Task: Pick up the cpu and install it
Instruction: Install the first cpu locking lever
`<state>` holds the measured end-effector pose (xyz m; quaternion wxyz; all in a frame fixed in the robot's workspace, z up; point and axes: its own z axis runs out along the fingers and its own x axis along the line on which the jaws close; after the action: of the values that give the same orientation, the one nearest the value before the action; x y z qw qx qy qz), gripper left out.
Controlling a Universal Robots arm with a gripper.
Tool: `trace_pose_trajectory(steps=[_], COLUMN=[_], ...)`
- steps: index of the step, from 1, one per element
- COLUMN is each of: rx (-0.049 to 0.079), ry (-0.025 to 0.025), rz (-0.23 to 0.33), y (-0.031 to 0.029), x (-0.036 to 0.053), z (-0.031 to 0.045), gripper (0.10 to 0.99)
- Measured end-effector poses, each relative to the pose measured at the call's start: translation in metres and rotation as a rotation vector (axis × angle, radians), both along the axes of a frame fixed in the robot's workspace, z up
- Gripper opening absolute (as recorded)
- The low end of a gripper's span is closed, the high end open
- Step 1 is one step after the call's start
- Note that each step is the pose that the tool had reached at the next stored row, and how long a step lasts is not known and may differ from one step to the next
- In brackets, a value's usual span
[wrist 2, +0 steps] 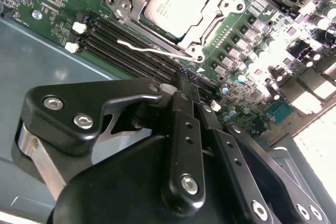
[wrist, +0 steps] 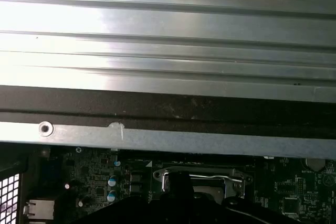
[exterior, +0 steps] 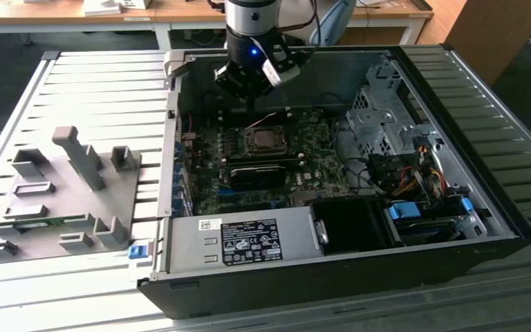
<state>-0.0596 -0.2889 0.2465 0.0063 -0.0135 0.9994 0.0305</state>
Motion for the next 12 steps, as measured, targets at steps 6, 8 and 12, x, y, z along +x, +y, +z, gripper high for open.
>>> trace_pose_trajectory(steps=[6,8,12], rx=[0.003,0.014,0.015], ry=[0.0000,0.0001,0.0002], rz=[0.000,0.000,-0.003], y=[0.0000,0.0000,-0.0001], x=[0.0061,0.0086,0.0105], z=[-0.0039,-0.0060,-0.0076], gripper=[0.106,0.106,0.106])
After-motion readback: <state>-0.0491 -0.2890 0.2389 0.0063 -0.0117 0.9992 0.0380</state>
